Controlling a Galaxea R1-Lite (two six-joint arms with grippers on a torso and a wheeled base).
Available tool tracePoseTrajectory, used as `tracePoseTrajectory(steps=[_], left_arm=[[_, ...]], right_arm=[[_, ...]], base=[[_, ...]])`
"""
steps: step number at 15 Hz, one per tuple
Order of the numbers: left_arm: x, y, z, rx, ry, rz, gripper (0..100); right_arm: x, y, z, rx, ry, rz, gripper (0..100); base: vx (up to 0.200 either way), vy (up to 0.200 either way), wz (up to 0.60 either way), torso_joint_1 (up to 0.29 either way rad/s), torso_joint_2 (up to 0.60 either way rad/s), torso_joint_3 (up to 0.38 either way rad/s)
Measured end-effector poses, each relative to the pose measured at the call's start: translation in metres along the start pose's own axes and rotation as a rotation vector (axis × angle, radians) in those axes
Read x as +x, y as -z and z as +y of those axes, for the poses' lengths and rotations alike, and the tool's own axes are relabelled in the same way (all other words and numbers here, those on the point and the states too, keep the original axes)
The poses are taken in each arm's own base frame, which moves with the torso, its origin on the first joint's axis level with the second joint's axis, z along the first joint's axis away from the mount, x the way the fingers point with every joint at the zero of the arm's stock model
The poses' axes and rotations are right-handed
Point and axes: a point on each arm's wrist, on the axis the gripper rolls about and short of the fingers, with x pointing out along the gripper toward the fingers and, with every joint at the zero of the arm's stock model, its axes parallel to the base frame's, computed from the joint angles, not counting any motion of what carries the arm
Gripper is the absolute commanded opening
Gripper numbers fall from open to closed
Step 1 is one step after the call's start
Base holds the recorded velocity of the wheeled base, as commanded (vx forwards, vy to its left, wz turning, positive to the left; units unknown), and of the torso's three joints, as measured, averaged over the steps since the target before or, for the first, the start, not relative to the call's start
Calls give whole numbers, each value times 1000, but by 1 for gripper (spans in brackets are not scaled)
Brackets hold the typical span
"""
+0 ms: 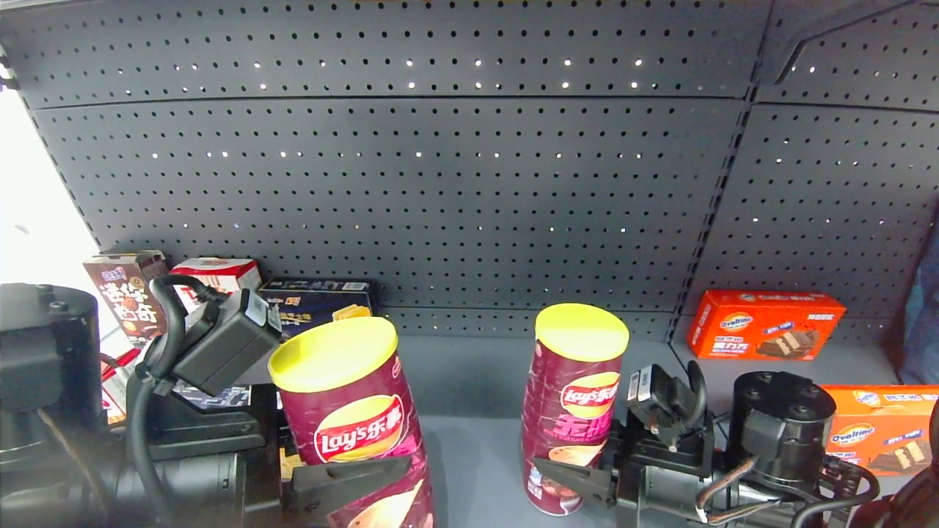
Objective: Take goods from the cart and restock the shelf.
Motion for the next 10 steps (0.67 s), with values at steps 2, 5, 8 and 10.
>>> tracePoseTrajectory(steps=[2,5,8,10], left_arm=[[0,3,0,-4,0,8,0],[0,3,0,-3,-1,5,0],[-1,3,0,-1,0,3,0],[-1,3,-1,-1,0,2,0]], right_arm=[[-2,2,1,6,-1,11,100],[-3,1,2,3,0,5,100],[-11,0,5,2,2,2,100],[-20,-3,8,-1,9,-6,100]], base=[[0,0,0,0,0,0],[0,0,0,0,0,0],[0,0,0,0,0,0],[0,0,0,0,0,0]])
